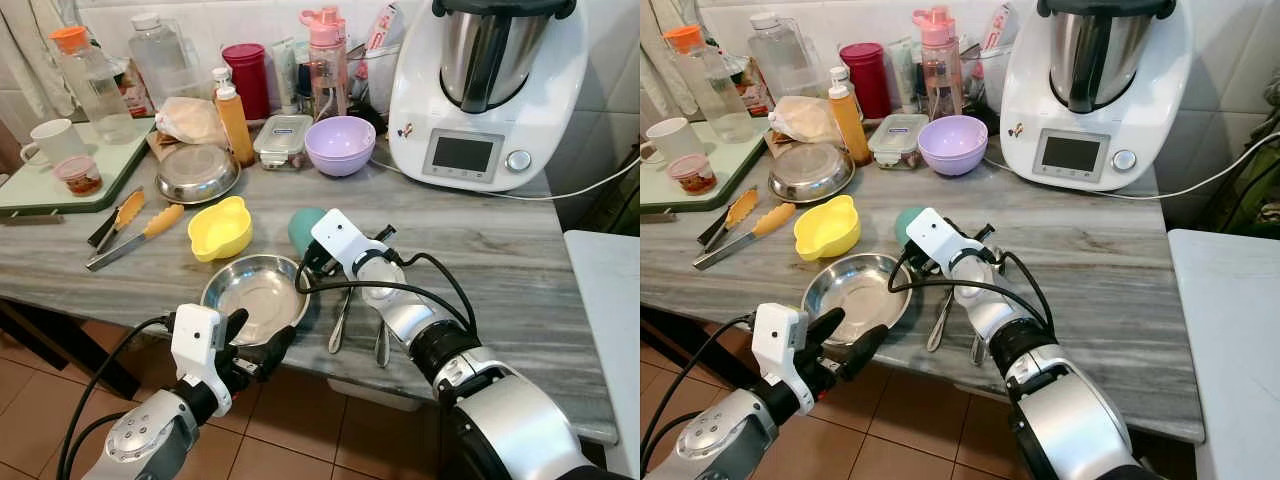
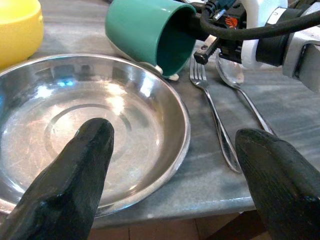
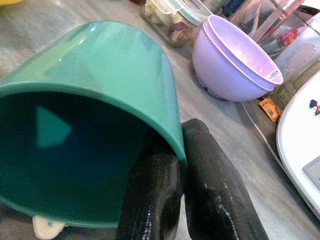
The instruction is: Setting the table
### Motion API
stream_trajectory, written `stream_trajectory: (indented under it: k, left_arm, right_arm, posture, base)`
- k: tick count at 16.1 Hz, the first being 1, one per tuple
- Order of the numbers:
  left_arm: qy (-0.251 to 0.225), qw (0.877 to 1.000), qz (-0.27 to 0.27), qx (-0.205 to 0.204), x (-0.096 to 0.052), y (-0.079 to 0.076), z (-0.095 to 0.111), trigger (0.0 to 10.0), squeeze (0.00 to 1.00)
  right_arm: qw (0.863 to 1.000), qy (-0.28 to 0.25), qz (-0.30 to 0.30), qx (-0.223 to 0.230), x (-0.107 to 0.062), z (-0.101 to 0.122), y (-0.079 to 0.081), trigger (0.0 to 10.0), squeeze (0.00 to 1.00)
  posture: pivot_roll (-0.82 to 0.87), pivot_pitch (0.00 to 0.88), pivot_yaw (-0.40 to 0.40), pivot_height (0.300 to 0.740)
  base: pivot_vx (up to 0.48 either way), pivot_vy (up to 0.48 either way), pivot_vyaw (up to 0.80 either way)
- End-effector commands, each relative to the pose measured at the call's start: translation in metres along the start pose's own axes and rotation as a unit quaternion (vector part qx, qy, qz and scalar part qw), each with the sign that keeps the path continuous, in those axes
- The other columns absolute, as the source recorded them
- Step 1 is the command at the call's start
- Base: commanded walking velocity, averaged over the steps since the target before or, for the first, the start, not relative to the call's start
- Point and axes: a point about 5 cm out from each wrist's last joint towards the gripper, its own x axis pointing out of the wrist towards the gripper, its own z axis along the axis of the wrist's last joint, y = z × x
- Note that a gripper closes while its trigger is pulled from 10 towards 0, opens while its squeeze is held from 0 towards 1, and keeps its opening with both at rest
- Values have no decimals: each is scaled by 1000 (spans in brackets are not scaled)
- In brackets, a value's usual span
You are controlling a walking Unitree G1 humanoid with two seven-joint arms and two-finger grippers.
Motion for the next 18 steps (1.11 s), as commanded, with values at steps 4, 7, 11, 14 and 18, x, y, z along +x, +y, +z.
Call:
stream_trajectory:
  k: [4, 7, 11, 14, 18]
  left_arm:
    - [-3, 1000, 1, 12, 2, 0, 4, 10000, 0]
    - [-2, 1000, -1, 11, 4, -1, 3, 10000, 0]
    - [0, 1000, 0, 10, 4, 0, 1, 10000, 0]
    - [2, 1000, 0, 8, 5, 0, -1, 10000, 0]
    - [6, 1000, 0, 7, 6, 0, -3, 10000, 0]
  right_arm:
    - [998, 4, -14, 54, 6, 14, -21, 0, 0]
    - [993, 17, -7, 119, 9, 24, -34, 0, 0]
    - [981, 31, 0, 190, 12, 35, -41, 0, 0]
    - [958, 56, 12, 281, 14, 58, -41, 0, 0]
    - [912, 100, 56, 393, 12, 77, -36, 0, 0]
  posture:
    - [-43, 23, 102, 740]
    - [-50, 23, 93, 740]
    - [-56, 23, 87, 740]
    - [-61, 22, 84, 740]
    - [-64, 26, 82, 740]
  base:
    - [0, 0, 0]
    - [0, 0, 0]
    - [0, 0, 0]
    - [0, 0, 0]
    - [0, 0, 0]
